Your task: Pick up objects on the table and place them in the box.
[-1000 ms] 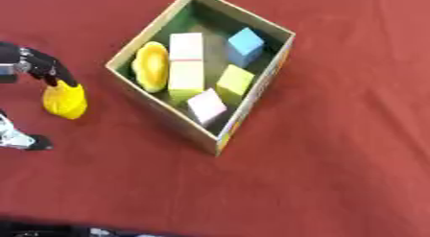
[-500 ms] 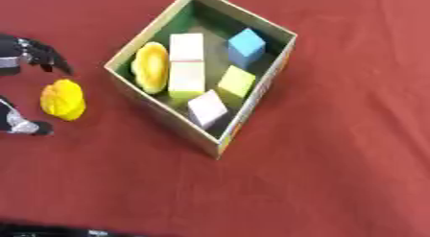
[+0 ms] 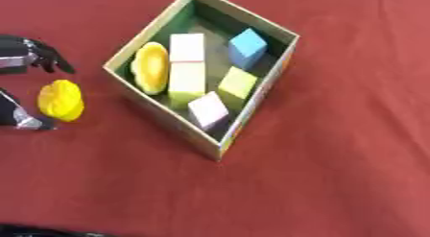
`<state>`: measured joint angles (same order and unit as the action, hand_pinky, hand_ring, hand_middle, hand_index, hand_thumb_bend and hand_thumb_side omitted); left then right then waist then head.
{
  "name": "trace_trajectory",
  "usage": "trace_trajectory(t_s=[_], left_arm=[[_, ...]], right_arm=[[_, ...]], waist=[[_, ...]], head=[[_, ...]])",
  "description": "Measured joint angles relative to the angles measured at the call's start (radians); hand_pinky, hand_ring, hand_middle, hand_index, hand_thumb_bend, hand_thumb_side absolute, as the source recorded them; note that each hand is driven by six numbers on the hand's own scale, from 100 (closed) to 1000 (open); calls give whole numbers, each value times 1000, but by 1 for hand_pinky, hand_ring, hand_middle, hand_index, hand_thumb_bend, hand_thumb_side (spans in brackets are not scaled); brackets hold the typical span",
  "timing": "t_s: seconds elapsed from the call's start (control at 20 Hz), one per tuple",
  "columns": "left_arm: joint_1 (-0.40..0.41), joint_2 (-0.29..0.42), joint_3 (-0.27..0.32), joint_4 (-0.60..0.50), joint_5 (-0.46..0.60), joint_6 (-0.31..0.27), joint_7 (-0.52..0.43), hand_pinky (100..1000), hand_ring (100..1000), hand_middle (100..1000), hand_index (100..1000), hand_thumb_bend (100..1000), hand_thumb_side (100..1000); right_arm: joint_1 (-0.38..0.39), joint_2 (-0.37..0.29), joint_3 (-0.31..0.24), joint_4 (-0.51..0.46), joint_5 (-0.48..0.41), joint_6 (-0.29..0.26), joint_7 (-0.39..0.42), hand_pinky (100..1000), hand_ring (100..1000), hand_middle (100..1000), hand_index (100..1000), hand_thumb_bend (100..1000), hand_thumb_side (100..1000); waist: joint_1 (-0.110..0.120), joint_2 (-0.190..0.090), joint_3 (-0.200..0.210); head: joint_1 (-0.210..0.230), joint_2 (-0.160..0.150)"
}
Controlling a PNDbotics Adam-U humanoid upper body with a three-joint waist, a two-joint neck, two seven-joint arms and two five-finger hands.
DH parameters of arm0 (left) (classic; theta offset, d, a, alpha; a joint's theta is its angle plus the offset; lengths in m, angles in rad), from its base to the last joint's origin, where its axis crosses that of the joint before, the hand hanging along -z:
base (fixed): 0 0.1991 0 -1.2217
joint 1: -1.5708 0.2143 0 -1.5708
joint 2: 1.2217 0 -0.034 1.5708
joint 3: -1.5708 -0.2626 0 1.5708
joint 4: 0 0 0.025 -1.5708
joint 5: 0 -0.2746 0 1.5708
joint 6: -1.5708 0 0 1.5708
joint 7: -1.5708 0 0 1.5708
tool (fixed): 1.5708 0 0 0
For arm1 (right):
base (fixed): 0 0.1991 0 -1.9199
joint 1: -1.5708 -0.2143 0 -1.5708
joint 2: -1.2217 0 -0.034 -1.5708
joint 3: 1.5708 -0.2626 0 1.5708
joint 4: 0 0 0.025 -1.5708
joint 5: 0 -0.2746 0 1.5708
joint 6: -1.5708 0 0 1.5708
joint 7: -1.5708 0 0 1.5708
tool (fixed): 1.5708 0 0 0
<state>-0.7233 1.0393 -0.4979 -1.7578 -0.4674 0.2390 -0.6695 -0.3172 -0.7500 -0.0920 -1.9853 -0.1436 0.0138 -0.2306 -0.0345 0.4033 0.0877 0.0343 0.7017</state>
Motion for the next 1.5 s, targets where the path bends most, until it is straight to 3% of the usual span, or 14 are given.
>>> trace_trajectory(t_s=[0.15,0.35,0.6,0.65,0.75,1.0,1.2,1.5], left_arm=[[-20,-29,-10,59,-30,-18,-10,786,754,764,855,452,144],[-36,-62,-22,119,-63,-49,-11,762,712,706,796,321,123],[-38,-72,-22,143,-65,-71,2,762,712,706,796,321,123],[-38,-72,-22,144,-65,-73,3,724,630,582,690,250,100],[-40,-72,-22,141,-64,-81,11,724,629,581,686,249,100],[-49,-63,29,54,-59,-115,41,728,632,590,689,229,100],[-129,-71,89,-43,-46,-107,40,725,619,594,696,189,100],[-270,-186,103,-104,8,-53,8,721,604,589,705,136,100]], right_arm=[[0,7,0,0,0,0,0,808,803,613,794,100,594],[0,10,0,0,0,2,-2,809,803,613,794,100,584],[0,15,0,0,0,2,-2,809,803,613,794,100,584],[0,15,0,0,0,2,-2,809,803,613,794,100,578],[0,15,0,0,0,2,-2,809,803,613,794,100,576],[4,15,-1,0,0,0,-3,810,804,612,795,100,573],[9,15,-2,0,0,0,-3,811,805,613,796,100,572],[-8,15,4,0,-9,1,15,813,808,617,798,100,556]], waist=[[-5,4,-1],[-5,5,-1],[-6,5,0],[-6,5,0],[-6,5,3],[-4,-3,7],[5,-22,9],[20,-33,-20]], head=[[1,-3],[3,-7],[3,-8],[3,-8],[2,-8],[-8,-6],[-15,2],[-10,3]])
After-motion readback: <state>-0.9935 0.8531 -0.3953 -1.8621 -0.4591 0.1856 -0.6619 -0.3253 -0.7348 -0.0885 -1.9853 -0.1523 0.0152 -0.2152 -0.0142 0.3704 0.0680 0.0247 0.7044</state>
